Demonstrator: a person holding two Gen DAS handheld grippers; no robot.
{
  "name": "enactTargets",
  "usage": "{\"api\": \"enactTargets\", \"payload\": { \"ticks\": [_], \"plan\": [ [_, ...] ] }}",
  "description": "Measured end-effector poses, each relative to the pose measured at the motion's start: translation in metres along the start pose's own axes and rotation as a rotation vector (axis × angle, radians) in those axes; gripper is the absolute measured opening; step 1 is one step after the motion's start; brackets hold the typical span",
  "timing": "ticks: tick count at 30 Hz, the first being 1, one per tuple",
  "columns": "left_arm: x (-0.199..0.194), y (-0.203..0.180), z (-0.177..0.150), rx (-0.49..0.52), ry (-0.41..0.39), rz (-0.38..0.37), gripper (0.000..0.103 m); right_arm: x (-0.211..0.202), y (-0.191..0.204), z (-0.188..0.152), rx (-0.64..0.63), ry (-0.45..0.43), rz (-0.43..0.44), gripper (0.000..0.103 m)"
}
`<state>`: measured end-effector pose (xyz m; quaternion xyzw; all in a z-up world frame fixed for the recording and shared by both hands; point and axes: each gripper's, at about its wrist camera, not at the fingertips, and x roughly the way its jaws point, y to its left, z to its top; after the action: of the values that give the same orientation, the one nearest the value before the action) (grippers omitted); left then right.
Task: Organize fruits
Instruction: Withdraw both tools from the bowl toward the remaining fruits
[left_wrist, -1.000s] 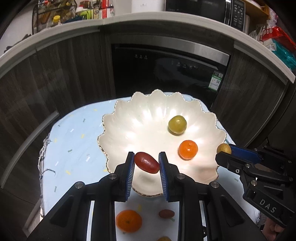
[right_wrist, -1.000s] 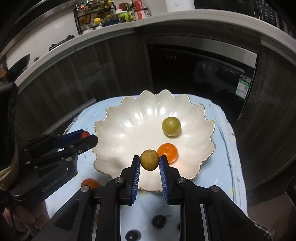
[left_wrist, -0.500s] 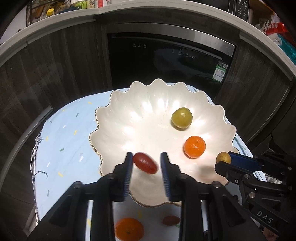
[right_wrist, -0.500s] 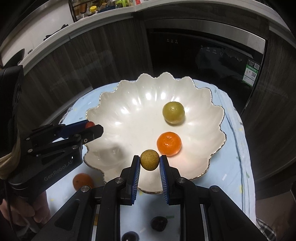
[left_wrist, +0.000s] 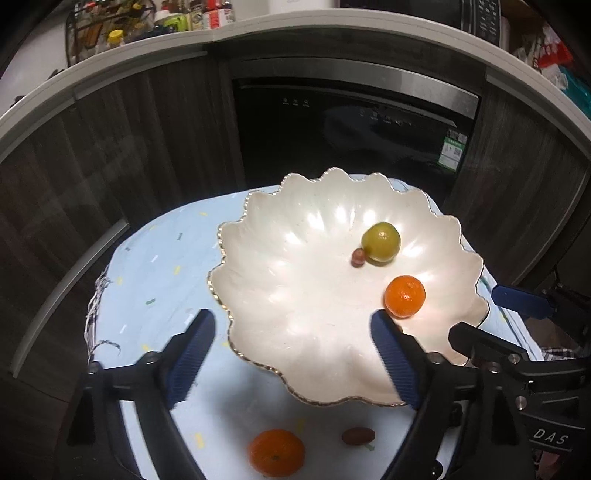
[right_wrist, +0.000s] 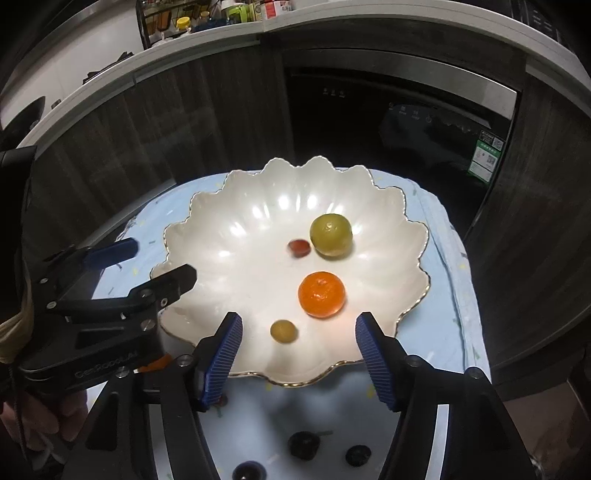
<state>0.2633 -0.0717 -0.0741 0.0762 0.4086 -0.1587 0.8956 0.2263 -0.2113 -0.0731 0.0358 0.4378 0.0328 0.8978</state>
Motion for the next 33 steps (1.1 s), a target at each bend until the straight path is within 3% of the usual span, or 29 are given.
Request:
{"api": "enactTargets", "payload": {
  "ticks": [33],
  "plan": [
    [-0.089, -0.005, -0.028, -0.037, -0.076, 0.058, 0.093, -0.080, 0.009, -0.024, 0.000, -0.129, -0.074, 0.065]
  ]
}}
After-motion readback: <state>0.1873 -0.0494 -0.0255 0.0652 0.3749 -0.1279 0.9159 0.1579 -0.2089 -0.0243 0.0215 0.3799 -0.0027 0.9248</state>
